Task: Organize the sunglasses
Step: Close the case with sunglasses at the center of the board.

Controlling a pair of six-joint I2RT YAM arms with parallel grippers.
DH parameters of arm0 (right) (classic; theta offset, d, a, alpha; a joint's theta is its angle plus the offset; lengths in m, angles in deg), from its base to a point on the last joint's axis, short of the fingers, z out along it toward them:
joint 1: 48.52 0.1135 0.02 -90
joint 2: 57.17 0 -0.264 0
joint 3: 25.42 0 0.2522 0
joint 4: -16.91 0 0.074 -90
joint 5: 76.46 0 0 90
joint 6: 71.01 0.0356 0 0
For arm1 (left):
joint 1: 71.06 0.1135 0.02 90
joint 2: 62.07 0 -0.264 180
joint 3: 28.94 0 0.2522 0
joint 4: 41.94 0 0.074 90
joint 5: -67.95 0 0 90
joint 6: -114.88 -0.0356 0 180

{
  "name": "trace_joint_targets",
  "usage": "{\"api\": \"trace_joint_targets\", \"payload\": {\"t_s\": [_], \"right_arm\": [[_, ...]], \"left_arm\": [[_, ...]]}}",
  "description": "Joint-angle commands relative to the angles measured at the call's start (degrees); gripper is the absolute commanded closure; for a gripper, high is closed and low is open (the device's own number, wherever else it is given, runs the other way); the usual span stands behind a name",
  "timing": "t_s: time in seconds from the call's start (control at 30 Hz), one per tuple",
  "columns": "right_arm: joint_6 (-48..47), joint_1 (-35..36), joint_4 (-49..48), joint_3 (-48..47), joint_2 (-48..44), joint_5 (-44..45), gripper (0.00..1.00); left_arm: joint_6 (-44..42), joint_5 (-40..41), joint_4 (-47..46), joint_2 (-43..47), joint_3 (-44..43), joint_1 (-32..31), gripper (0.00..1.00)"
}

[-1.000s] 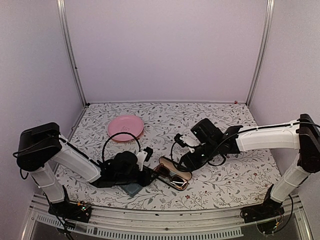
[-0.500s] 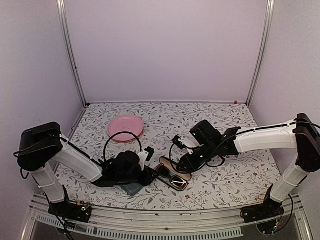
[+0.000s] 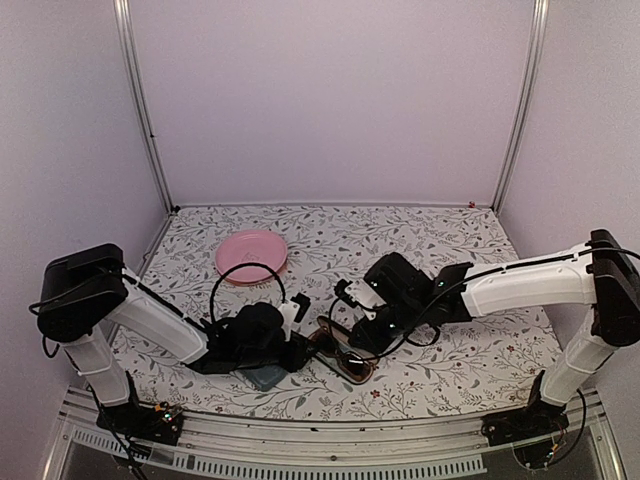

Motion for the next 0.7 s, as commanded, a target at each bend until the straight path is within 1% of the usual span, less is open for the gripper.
{"api": "trace_joint_targets", "payload": {"t_s": [0.0,0.27,0.43,0.67], "right_arm": [[0.4,3.0,0.7,-2.3,1.8,6.1,0.72],[2.0,7.0,2.3,-4.1,3.3,13.6,0.72],[2.7,7.4,3.5,-4.8,4.5,15.9,0.73],[2.6,7.4,4.3,-4.8,3.6,18.1,0.74]], "left_arm": [[1.5,-3.9,3.3,-2.4,0.1,-2.8,0.60],[1.1,-4.7,3.0,-2.4,0.2,-2.9,0.60],[0.5,-4.7,2.9,-1.7,0.6,-3.0,0.60],[-0.2,-4.6,2.9,0.6,1.4,-3.0,0.59]]}}
